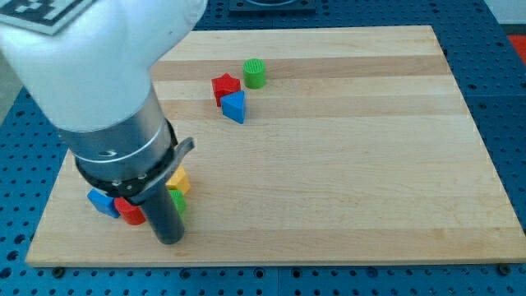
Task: Move your arm to the top right of the green circle
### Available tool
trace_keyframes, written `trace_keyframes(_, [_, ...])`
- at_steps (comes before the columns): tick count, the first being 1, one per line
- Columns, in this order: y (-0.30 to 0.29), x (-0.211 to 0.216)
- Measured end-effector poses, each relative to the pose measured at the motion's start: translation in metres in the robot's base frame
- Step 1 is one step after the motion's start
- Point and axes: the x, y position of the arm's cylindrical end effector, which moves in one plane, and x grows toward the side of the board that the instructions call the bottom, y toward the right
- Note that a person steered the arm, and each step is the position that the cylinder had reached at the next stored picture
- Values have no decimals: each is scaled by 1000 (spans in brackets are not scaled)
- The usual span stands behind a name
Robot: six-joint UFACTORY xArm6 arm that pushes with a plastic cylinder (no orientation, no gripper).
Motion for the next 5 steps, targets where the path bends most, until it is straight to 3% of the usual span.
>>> trace_keyframes(1, [1,0])
trace_keyframes(3, [75,4])
trace_keyframes(4, [102,-11])
trace_keyframes(5, [102,-53])
